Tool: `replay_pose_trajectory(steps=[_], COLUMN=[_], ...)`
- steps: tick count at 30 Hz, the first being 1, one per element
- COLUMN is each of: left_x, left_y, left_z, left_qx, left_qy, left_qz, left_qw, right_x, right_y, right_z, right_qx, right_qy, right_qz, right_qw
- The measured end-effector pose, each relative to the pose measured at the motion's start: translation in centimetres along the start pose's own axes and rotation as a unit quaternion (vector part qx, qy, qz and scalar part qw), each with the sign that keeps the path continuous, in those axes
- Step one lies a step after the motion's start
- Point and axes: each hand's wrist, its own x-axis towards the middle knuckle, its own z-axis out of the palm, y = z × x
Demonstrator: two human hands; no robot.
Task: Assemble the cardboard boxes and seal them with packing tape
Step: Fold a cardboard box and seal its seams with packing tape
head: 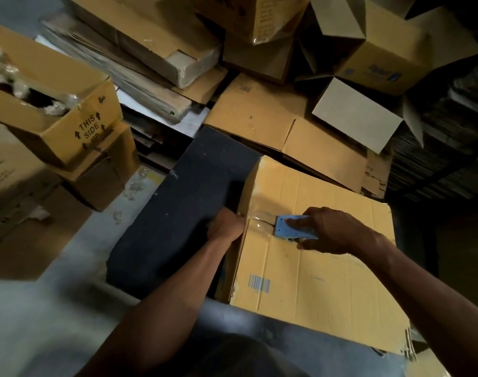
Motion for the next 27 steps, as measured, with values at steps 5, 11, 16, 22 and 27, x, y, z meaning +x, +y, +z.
replay_pose_trajectory(steps=[5,11,16,22,27], left_x=[0.5,-5.0,-5.3,-5.3,-5.5], left_y=[-1.1,-0.1,-1.0,-1.6,-1.8], left_z=[-0.9,0.2,2.6,3.7,3.3], left_qx=[0.037,-0.188,-0.019,0.032,0.054], left_qy=[-0.037,0.005,-0.054,-0.001,-0.01], left_qz=[-0.003,0.16,0.199,0.197,0.219], left_qw=[0.999,0.969,0.978,0.98,0.974], right_x=[0.4,0.4,0.1,0.0,-0.3], right_y=[0.1,0.3,0.6,0.1,0.2], right_z=[0.8,1.2,1.7,1.9,1.5], right_qx=[-0.008,-0.016,-0.02,-0.054,-0.093], right_qy=[0.018,0.039,0.053,0.048,0.041], right_qz=[-0.01,-0.024,-0.035,-0.031,-0.017], right_qw=[1.0,0.999,0.998,0.997,0.995])
